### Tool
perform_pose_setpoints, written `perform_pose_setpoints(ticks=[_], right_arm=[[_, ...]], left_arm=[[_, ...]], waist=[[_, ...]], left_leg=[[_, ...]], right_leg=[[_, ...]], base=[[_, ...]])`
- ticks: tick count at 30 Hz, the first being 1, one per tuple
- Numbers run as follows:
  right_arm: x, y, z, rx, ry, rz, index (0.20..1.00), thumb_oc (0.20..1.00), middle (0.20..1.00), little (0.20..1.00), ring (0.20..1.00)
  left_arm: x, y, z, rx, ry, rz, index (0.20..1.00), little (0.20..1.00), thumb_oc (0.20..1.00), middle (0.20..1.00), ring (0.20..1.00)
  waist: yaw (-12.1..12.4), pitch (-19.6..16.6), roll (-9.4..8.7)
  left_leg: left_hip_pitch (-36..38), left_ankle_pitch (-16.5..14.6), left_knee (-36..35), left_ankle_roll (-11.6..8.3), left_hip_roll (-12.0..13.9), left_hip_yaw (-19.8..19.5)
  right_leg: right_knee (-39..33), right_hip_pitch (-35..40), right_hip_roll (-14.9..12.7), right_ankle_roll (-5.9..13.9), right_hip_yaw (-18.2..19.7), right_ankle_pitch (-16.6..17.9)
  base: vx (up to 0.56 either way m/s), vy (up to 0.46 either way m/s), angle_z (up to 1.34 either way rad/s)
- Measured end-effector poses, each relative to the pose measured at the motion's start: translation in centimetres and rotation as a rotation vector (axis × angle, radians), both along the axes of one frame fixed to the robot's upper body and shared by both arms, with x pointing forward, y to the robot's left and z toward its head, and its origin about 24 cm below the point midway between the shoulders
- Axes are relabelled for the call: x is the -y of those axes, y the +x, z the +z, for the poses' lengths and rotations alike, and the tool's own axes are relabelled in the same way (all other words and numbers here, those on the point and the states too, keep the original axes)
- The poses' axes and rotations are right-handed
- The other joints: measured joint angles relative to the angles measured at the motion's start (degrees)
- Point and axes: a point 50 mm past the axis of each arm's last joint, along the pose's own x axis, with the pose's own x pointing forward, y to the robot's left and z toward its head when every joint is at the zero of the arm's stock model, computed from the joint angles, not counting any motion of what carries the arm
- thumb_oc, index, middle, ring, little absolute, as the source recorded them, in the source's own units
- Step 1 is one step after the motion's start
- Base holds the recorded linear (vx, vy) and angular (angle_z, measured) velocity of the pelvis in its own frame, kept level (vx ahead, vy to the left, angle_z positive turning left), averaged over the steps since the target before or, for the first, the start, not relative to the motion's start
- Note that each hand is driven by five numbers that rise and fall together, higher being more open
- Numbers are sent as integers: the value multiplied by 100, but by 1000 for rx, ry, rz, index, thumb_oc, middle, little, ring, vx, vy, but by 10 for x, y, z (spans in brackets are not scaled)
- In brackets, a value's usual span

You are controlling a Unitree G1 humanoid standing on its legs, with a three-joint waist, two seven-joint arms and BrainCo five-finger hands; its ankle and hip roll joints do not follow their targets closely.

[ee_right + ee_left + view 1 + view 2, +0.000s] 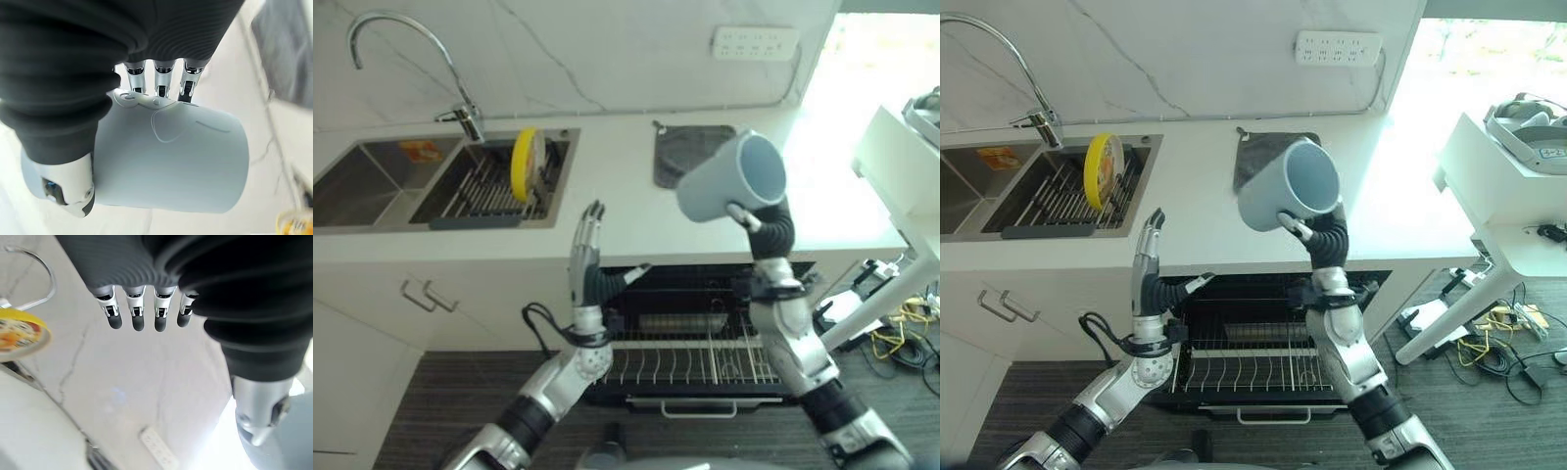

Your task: Place the dishes in the dishwasher.

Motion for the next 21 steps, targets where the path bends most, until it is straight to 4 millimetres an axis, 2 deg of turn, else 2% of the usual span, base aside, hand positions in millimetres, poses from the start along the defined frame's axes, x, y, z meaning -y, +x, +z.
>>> perform_pose_setpoints(ticks=[2, 4, 7, 10, 11, 14, 21], right_arm=[[13, -7, -6, -16, -31, -20, 200, 200, 200, 200, 200], [15, -10, -9, -19, -59, -10, 200, 200, 200, 200, 200], [29, -14, -6, 3, -144, -35, 200, 200, 200, 200, 200], [55, -24, -15, -38, -183, -70, 200, 200, 200, 200, 200], [63, -27, -18, -65, -178, -96, 200, 200, 200, 200, 200], [69, -35, -27, -107, -178, -77, 200, 200, 200, 200, 200], [70, -42, -37, -149, -220, -30, 200, 200, 200, 200, 200]], left_arm=[[-2, -2, -13, -188, 11, -112, 1000, 1000, 1000, 1000, 1000], [0, -12, -32, -380, -27, -204, 1000, 1000, 1000, 1000, 1000], [1, -31, -65, -714, -107, -364, 1000, 1000, 1000, 1000, 1000], [-12, -58, -95, -980, -140, -483, 1000, 1000, 1000, 1000, 1000], [-17, -66, -102, -1041, -124, -507, 1000, 1000, 1000, 1000, 1000], [-19, -66, -102, -1097, -76, -597, 1000, 1000, 1000, 1000, 1000], [-18, -47, -96, -1106, -16, -665, 1000, 1000, 1000, 1000, 1000]], waist=[[-23, 7, 6], [-122, 13, -1], [-203, 67, 39], [-328, 118, 117], [-442, 140, 151], [-643, 160, 227], [-944, 152, 275]], left_leg=[[-78, 1, 2, 0, 1, 7], [-72, 1, 2, -1, -10, 12], [-87, 1, 2, -2, -1, 56], [-99, -13, 1, 0, 10, 158], [-115, -13, 1, 1, 7, 163], [-104, -13, 1, 1, 14, 213], [-65, -38, 2, -12, 55, 440]], right_leg=[[3, -79, -1, 7, 2, 6], [1, -77, -4, 7, 0, 4], [11, -141, -6, 8, 69, 4], [20, -214, -15, 13, 144, 6], [20, -236, -16, 23, 149, 13], [22, -261, -17, 35, 201, 21], [48, -383, -5, 52, 442, 38]], base=[[0, 0, 0], [-10, 28, -2], [-20, 53, -8], [-26, 58, -14], [-25, 52, -11], [-20, 38, -10], [-14, 21, -16]])
